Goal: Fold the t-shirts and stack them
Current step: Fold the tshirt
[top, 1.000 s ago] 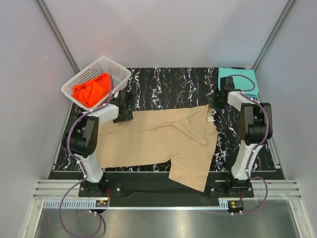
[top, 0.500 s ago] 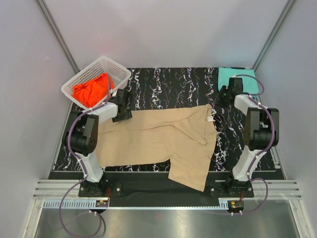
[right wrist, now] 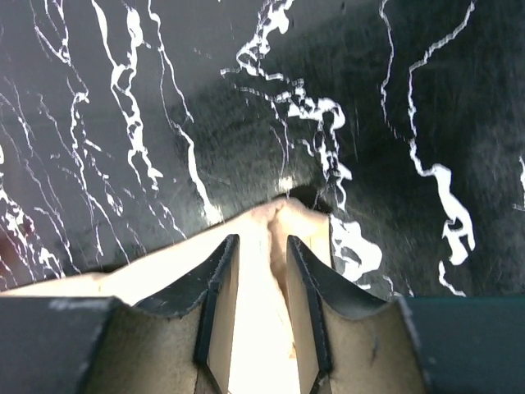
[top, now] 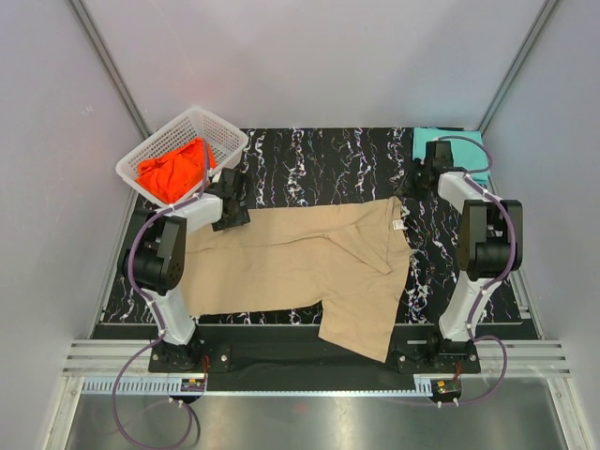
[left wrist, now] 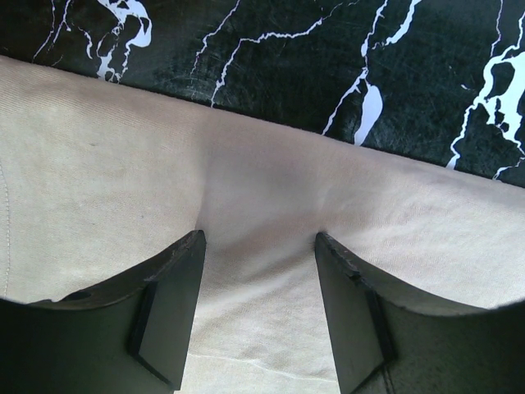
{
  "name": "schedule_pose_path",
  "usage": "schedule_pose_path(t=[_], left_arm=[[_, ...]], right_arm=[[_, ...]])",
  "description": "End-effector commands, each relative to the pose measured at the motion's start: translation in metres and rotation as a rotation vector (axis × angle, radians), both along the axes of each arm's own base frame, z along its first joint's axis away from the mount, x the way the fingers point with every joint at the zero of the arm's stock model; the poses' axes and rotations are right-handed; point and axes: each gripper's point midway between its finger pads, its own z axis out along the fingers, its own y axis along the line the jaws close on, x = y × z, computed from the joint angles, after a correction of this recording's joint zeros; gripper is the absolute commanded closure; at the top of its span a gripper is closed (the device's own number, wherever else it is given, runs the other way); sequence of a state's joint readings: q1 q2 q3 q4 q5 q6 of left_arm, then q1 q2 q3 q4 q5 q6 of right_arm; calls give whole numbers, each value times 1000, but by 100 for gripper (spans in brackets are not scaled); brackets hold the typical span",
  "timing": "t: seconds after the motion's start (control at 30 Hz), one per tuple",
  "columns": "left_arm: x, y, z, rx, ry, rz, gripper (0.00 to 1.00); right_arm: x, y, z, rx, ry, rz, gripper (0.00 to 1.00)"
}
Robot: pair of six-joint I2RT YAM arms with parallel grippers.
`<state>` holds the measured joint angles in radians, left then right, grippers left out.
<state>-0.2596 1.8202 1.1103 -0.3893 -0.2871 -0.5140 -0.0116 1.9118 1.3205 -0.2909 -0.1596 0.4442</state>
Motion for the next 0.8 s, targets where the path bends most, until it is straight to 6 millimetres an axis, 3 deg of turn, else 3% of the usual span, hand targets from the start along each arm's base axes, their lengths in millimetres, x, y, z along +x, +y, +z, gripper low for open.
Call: schedule_pose_path(t=[0.0,0.43,0.77], left_arm=[[5,-3,4,-30,-29,-5,39],[5,-3,5,-26,-30,-6,38],[2,0,0,-13,-12,3,38]], right_arm=[[14,16,11,-4,-14,38,63],[9,20,-23,-106,105,16,62],[6,1,-30,-215,140,-4,63]])
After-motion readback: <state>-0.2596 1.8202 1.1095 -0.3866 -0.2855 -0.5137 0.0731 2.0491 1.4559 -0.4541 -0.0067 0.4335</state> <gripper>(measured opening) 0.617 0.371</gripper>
